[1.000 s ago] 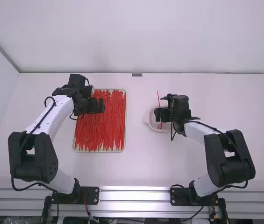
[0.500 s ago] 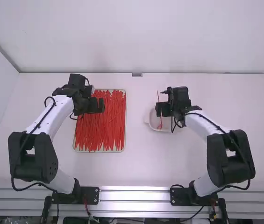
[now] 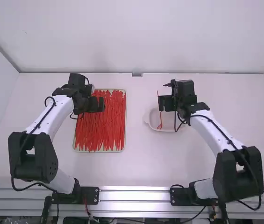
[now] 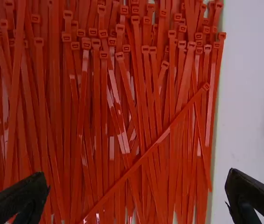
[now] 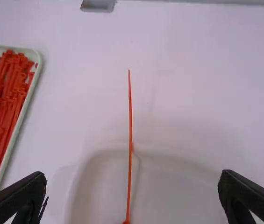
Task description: Fasten the cable tie
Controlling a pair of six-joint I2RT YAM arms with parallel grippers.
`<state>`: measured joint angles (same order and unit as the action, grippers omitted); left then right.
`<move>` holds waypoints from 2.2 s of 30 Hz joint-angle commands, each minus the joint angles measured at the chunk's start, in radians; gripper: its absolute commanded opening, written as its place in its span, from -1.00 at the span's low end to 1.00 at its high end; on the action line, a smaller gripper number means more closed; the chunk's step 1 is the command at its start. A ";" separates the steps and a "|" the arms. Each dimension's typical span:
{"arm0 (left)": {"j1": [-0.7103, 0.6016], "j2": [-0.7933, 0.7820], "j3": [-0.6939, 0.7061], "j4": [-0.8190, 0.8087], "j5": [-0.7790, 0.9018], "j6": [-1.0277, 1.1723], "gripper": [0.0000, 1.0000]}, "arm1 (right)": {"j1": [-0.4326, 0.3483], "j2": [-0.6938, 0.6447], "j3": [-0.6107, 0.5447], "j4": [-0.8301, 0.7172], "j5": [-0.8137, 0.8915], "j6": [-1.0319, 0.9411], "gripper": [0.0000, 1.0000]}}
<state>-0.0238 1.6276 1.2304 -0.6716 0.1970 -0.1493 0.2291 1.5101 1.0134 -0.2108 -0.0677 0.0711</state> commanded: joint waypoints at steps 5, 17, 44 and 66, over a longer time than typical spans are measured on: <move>-0.003 -0.022 -0.009 -0.003 0.005 0.013 0.99 | 0.000 -0.169 0.024 -0.089 0.050 -0.009 0.96; -0.003 -0.022 -0.007 -0.003 0.072 0.048 0.99 | 0.000 -0.285 0.024 -0.195 0.095 -0.009 0.96; -0.008 -0.032 -0.007 -0.008 0.101 0.094 0.99 | 0.000 -0.285 0.023 -0.195 0.095 -0.028 0.96; -0.009 -0.032 -0.007 -0.009 0.101 0.088 0.99 | 0.000 -0.285 0.021 -0.198 0.096 -0.027 0.96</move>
<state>-0.0250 1.6276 1.2304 -0.6781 0.2817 -0.0772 0.2291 1.2377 1.0134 -0.4076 0.0254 0.0422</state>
